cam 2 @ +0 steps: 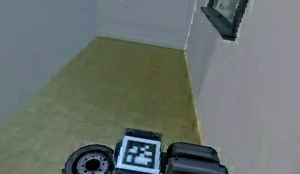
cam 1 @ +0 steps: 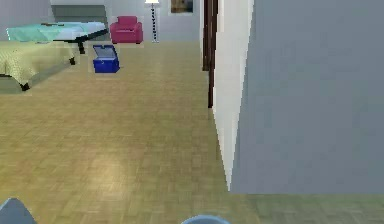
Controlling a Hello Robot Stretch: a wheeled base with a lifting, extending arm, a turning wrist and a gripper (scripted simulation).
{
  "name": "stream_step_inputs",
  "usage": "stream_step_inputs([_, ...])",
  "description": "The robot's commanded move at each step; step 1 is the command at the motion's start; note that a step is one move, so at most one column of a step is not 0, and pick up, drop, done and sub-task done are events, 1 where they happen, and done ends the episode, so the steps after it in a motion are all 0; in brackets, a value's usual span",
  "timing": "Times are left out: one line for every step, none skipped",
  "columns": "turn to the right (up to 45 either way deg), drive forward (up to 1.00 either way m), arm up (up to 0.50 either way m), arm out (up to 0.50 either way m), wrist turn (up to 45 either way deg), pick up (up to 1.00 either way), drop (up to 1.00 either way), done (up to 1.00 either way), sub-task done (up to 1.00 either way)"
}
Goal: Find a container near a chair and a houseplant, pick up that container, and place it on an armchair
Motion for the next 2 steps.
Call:
stream_step_inputs([0.0,0.65,0.0,0.0,0.0,0.0,0.0,0.0,0.0])
stream_step_inputs([-15.0,0.0,0.0,0.0,0.0,0.0,0.0,0.0,0.0])
